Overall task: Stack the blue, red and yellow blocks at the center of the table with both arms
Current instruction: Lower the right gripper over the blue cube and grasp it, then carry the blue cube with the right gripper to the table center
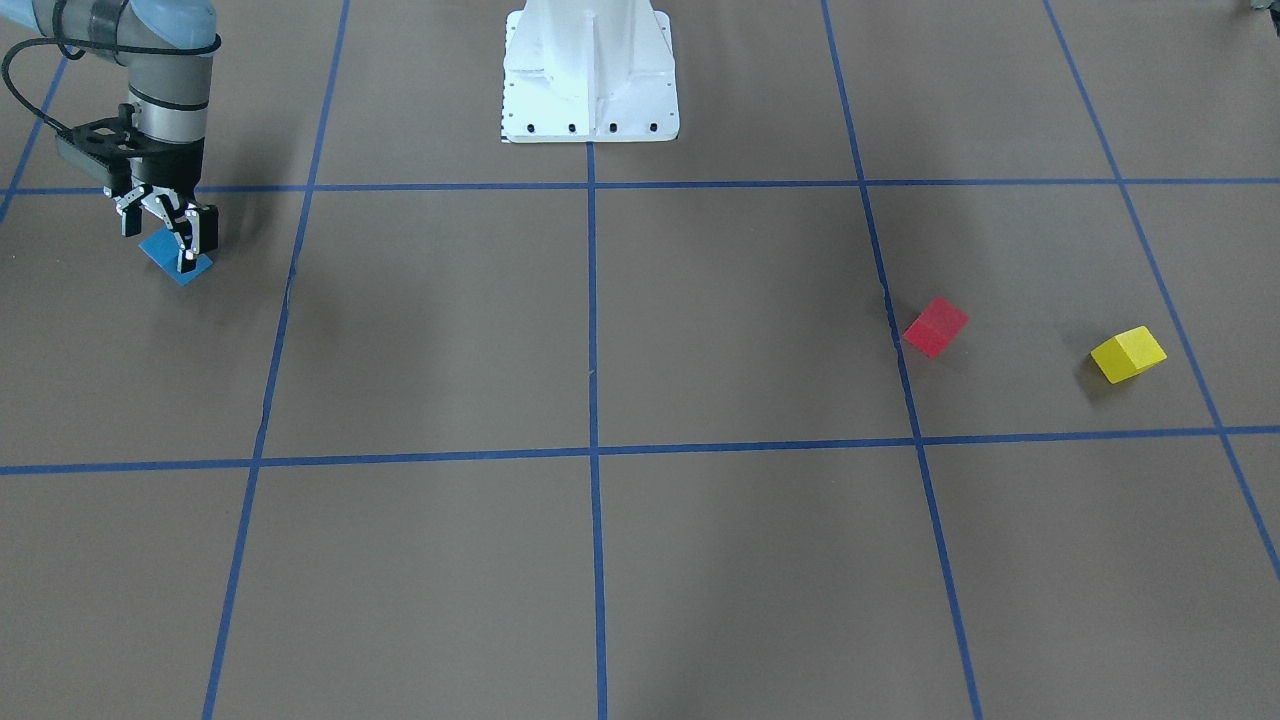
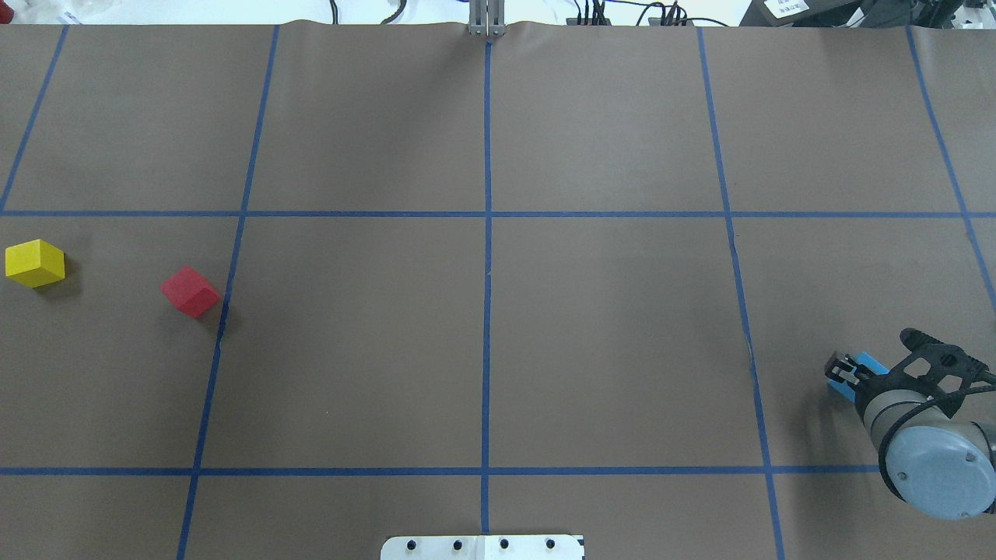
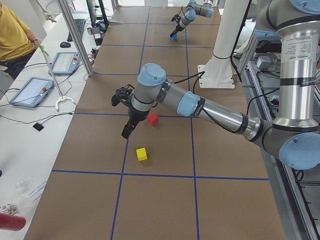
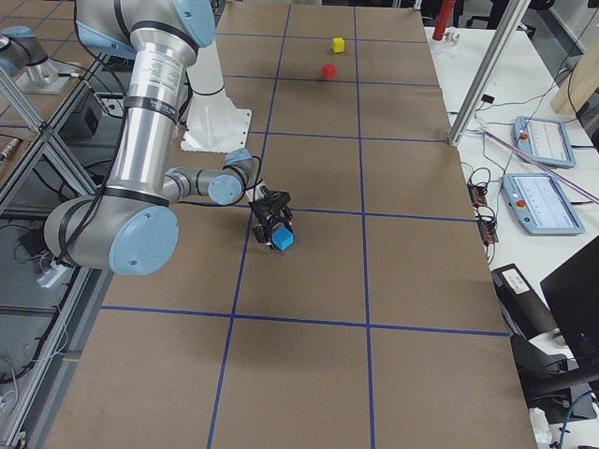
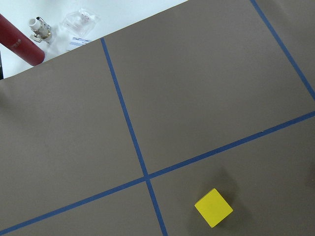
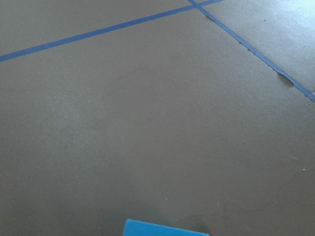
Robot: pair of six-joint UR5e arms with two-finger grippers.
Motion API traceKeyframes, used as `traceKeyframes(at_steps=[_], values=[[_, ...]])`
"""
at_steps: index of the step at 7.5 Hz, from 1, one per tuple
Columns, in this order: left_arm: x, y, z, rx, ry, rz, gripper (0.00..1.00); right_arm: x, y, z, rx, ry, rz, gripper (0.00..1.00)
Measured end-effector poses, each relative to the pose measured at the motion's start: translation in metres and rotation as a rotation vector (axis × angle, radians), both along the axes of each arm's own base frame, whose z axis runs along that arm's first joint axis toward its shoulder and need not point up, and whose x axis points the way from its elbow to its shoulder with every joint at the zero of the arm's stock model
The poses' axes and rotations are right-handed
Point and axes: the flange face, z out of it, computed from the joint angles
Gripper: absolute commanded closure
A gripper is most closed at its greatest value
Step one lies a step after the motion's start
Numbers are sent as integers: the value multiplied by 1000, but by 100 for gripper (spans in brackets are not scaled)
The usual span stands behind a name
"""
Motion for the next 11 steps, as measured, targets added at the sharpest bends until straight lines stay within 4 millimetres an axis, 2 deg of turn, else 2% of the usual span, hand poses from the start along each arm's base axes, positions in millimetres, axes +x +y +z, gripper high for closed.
traceKeyframes(at_steps=[2, 4, 5, 8, 11], values=[[0, 0, 0, -1, 0, 0, 0, -15, -6, -19, 40, -7, -48, 100], [0, 0, 1, -1, 0, 0, 0, -38, -22, -56, 127, 15, -213, 100], [0, 0, 1, -2, 0, 0, 0, -52, -33, -81, 174, 12, -292, 100], [0, 0, 2, -5, 0, 0, 0, -103, -64, -182, 319, -73, -472, 100], [0, 0, 4, -11, 1, -2, 0, -197, -94, -275, 436, -123, -536, 100]])
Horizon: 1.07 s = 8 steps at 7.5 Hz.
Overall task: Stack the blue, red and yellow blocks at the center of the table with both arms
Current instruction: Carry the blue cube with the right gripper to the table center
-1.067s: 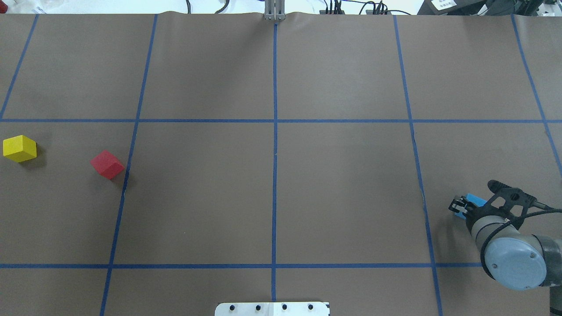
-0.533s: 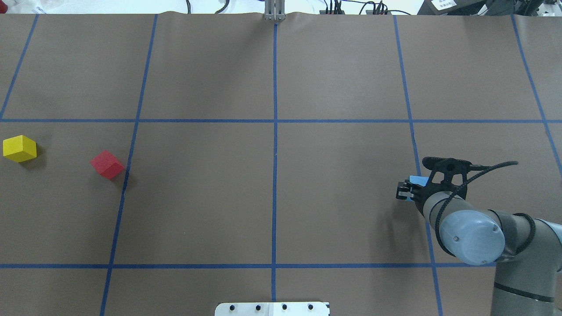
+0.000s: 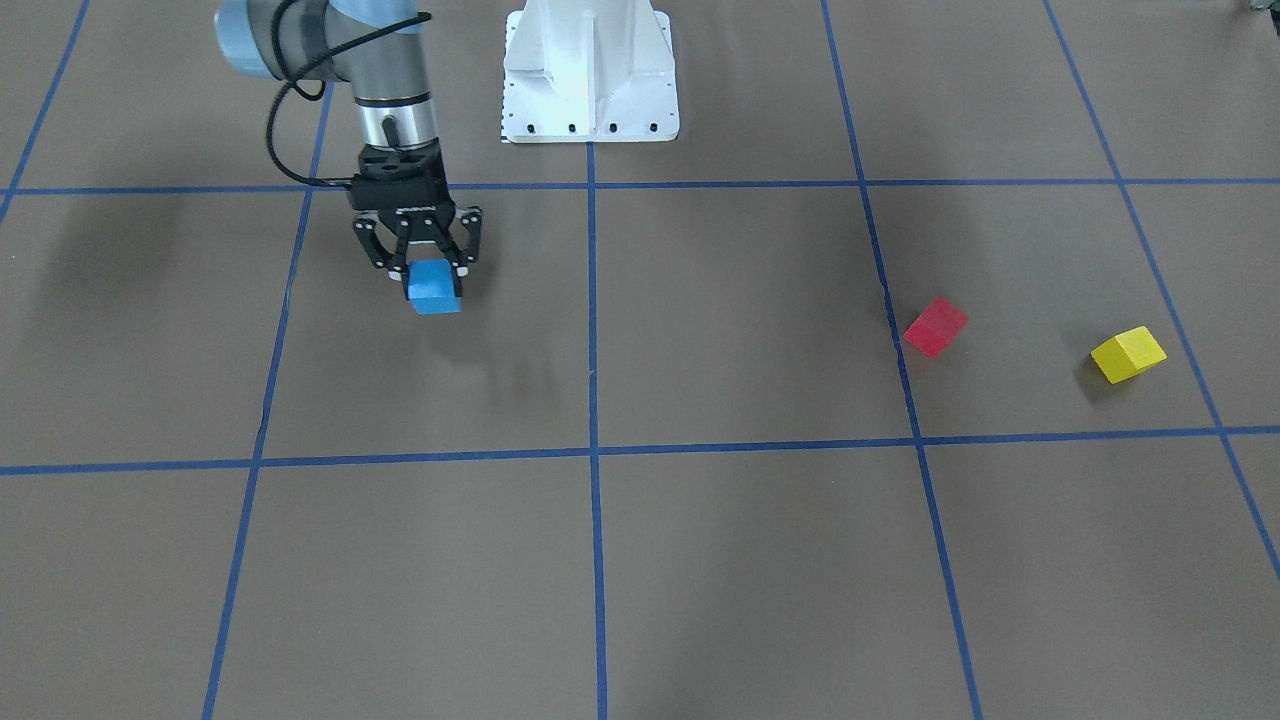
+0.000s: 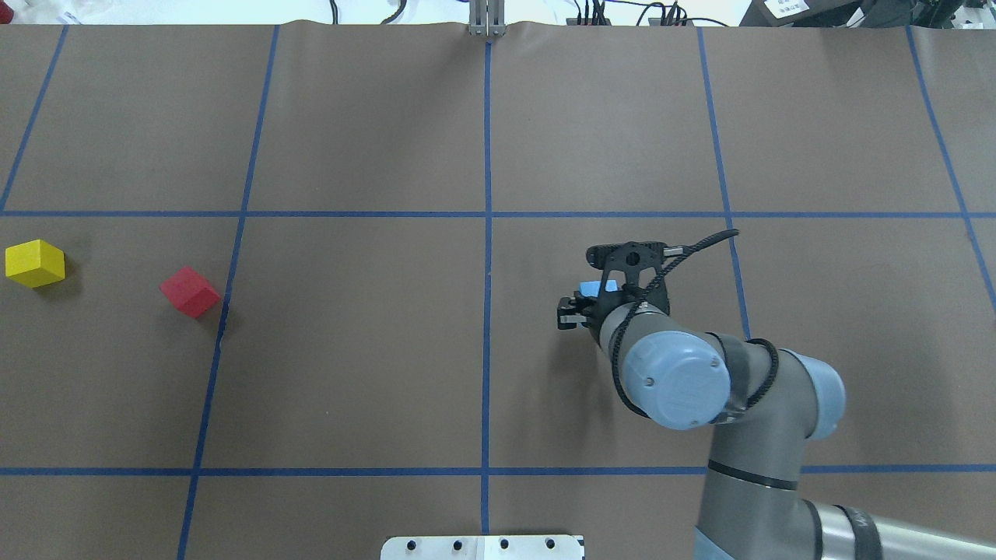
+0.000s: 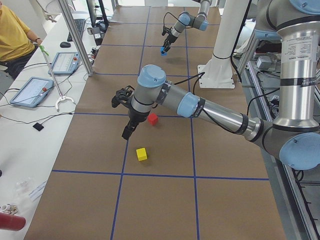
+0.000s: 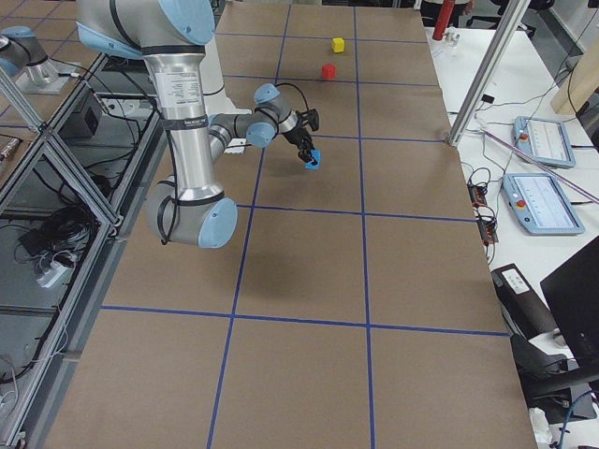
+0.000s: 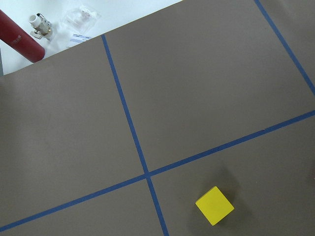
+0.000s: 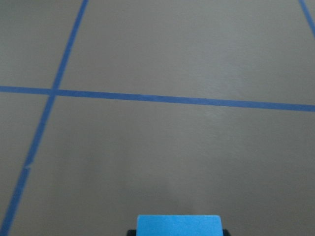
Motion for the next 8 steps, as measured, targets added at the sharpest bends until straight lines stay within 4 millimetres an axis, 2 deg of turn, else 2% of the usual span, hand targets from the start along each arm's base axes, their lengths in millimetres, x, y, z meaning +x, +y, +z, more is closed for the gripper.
traceKeyframes(at_steps=[2, 4, 5, 7, 8], values=[[0, 1, 1, -4, 1, -2, 0, -45, -16, -43, 10, -25, 1, 100], [0, 2, 3, -9, 2, -3, 0, -88, -40, -69, 1, -12, 17, 100], [0, 3, 4, -10, 1, -3, 0, -103, -54, -76, -5, 2, 29, 100], [-1, 3, 5, -12, 2, -4, 0, -113, -77, -72, -18, 34, 53, 97], [-1, 3, 5, -12, 2, -3, 0, -115, -82, -68, -23, 42, 56, 83]])
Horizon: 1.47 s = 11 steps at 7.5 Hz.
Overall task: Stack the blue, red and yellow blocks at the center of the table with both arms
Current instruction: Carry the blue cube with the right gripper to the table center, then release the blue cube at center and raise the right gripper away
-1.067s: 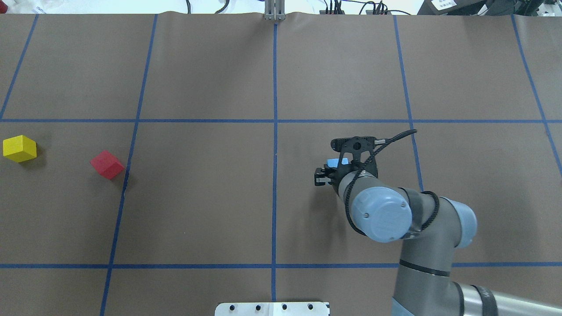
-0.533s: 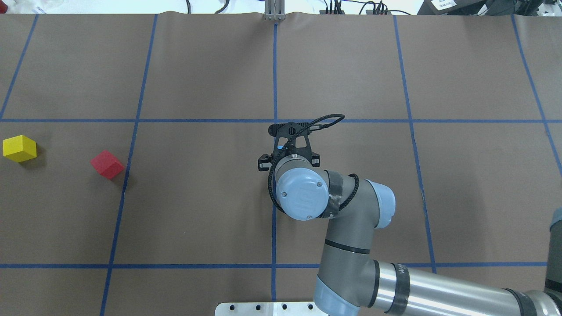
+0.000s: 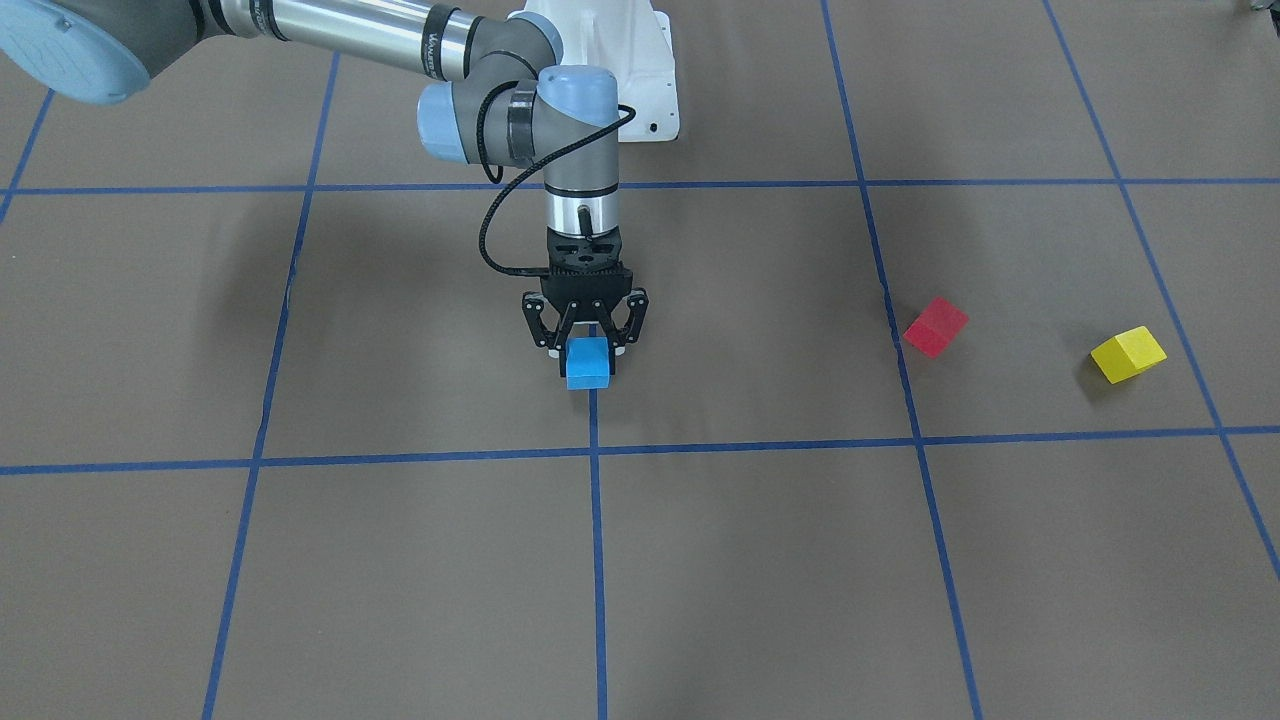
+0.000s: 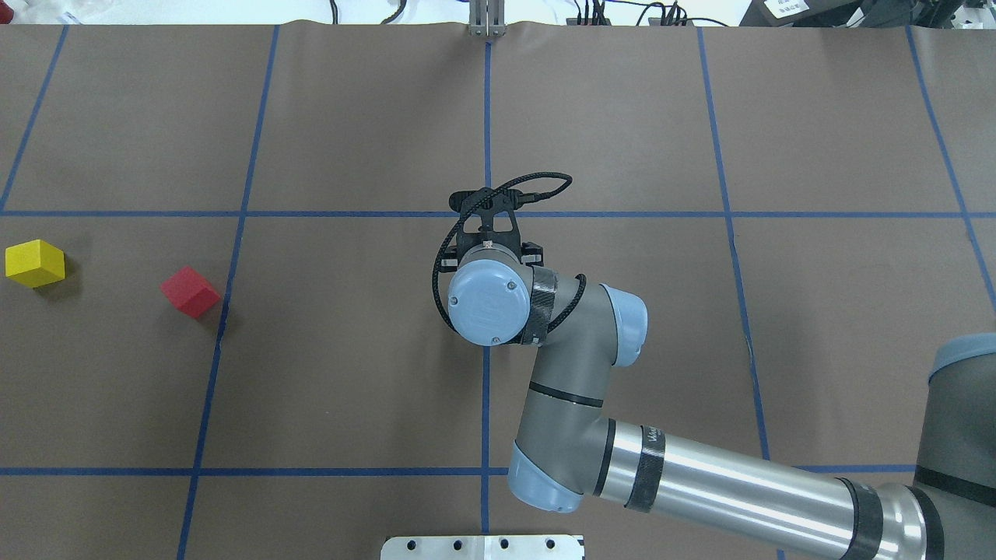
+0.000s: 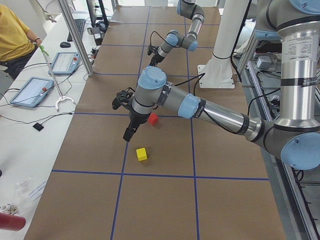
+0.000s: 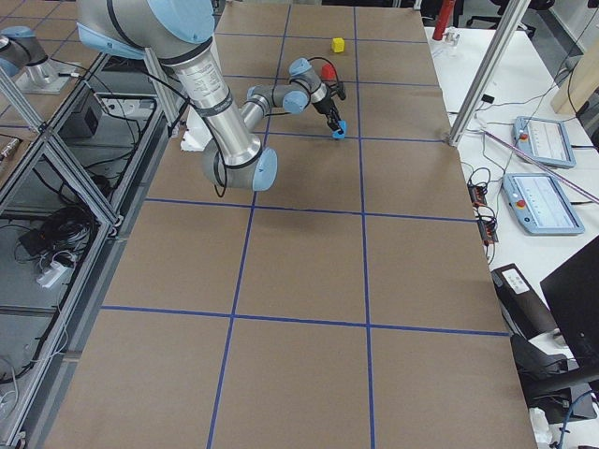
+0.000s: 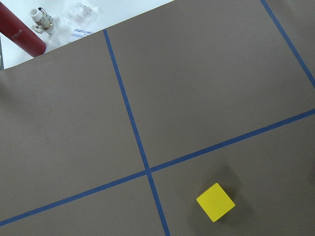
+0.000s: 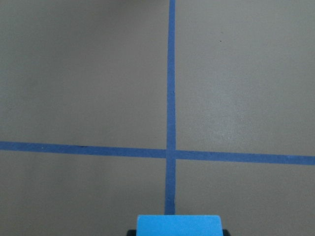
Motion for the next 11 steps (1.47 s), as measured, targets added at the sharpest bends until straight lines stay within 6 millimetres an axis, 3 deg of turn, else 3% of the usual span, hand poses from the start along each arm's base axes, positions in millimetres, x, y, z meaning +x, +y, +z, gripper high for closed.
traceKeyframes(at_steps=[1, 2, 3, 4, 9, 11], values=[[0, 0, 0, -1, 0, 1, 0, -1, -2, 0, -5, 0, 0, 74], [0, 0, 1, -1, 0, 1, 0, -2, -2, -1, -9, -4, -1, 49], [0, -1, 0, -1, 0, 1, 0, -4, -3, 1, -15, -1, -1, 13], [0, -1, 0, -1, 0, 1, 0, -6, -4, 5, -20, 5, 1, 1], [0, -1, 0, -1, 0, 1, 0, -12, -1, -5, -38, -26, 18, 1], [1, -1, -2, 4, 0, 1, 0, -5, -6, -11, -39, -39, 17, 1]])
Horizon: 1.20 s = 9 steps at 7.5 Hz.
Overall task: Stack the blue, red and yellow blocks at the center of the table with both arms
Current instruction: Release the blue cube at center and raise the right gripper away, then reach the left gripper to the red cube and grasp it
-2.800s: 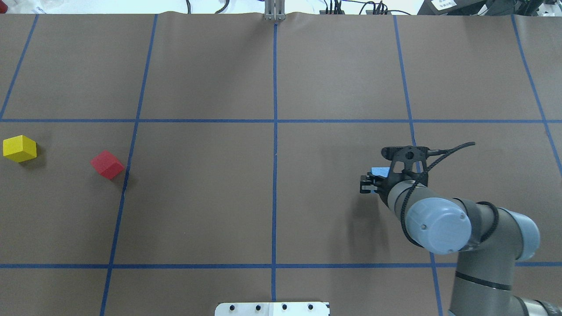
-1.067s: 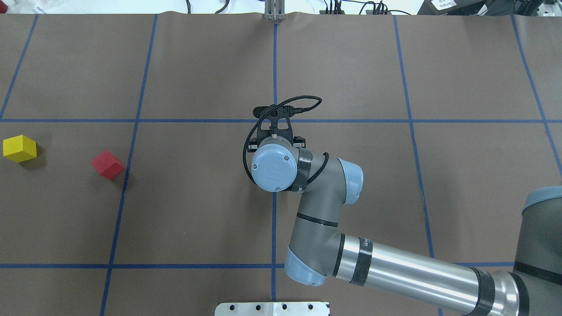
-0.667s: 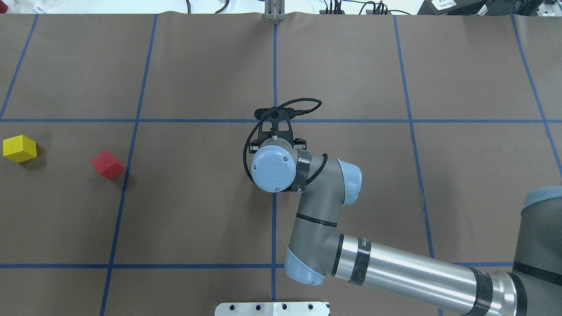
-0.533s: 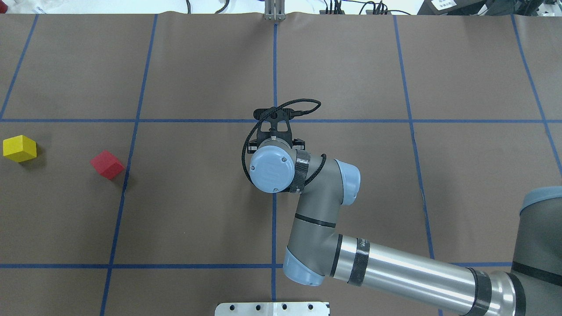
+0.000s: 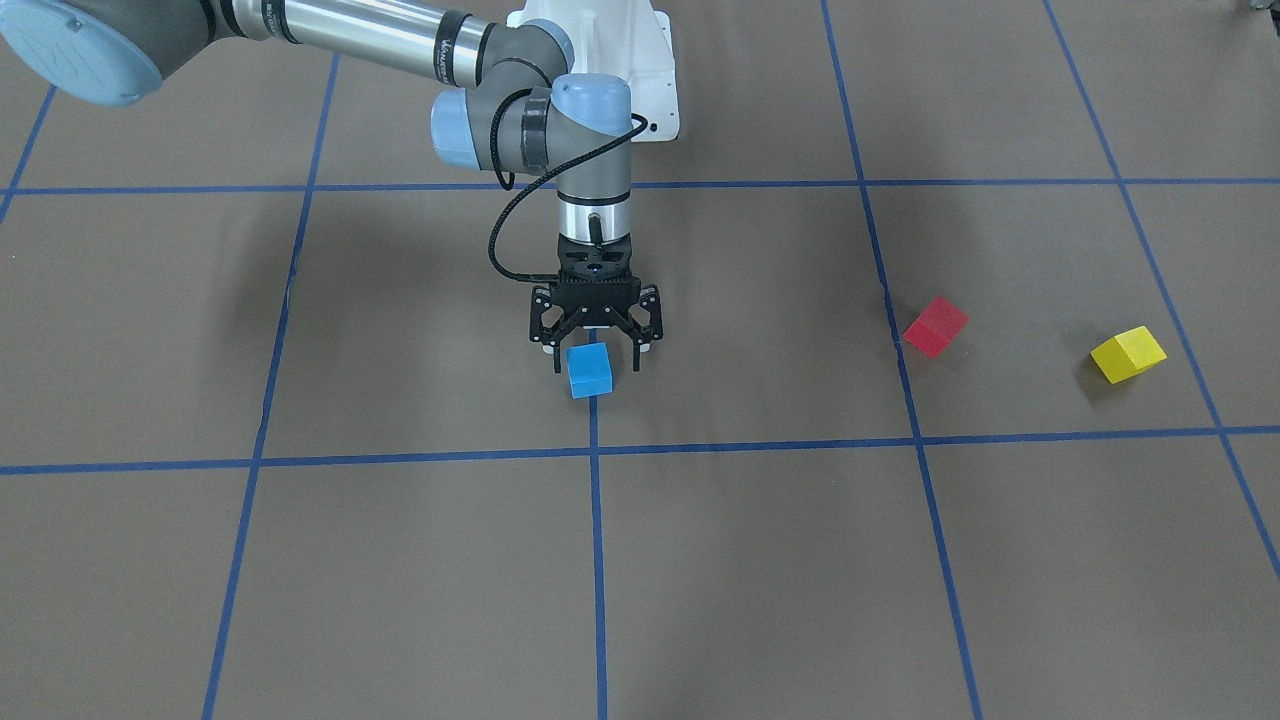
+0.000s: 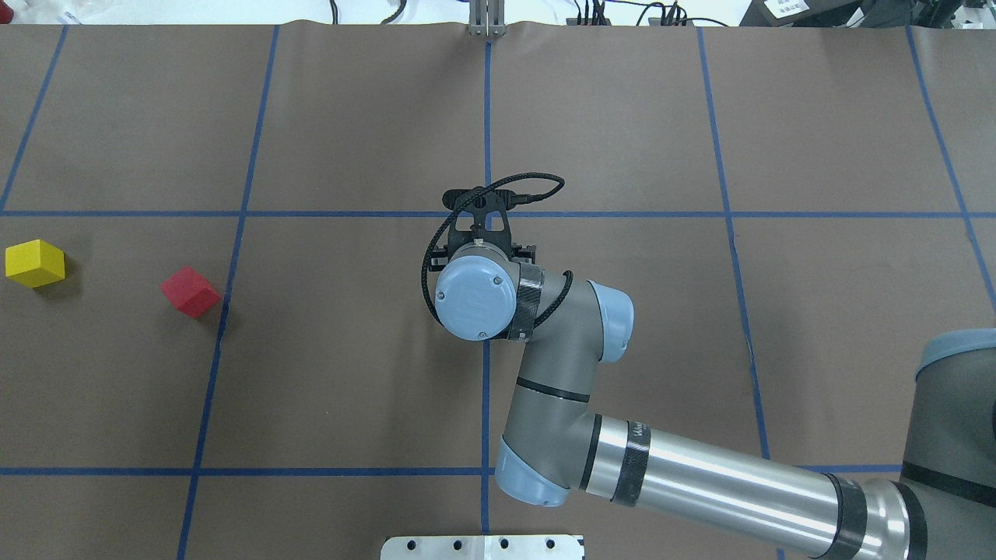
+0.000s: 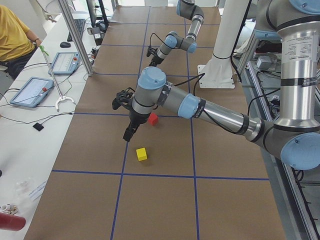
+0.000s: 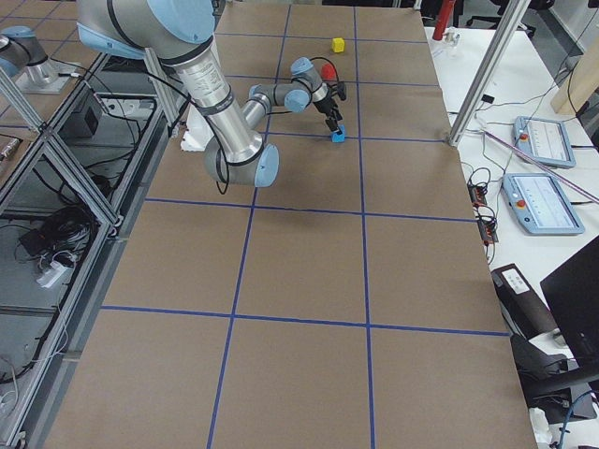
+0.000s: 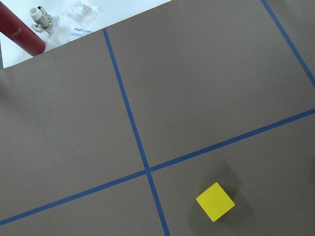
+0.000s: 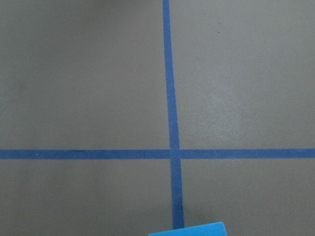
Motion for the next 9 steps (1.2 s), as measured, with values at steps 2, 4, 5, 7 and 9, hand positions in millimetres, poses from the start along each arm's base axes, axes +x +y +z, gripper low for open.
traceKeyframes(at_steps=[2, 4, 5, 7, 9], values=[[1, -2, -8, -1, 27, -18, 0, 46, -45, -13, -44, -45, -29, 0], [16, -3, -24, 81, 110, 15, 0, 144, -123, -8, -80, -76, -79, 0], [39, -4, -32, 101, 151, 60, 0, 213, -154, 12, -89, -83, -116, 0], [96, -4, -44, 89, 222, 120, 0, 360, -185, 77, -54, -45, -206, 0], [164, 4, -49, 79, 246, 185, 0, 485, -192, 157, -6, 32, -305, 0]])
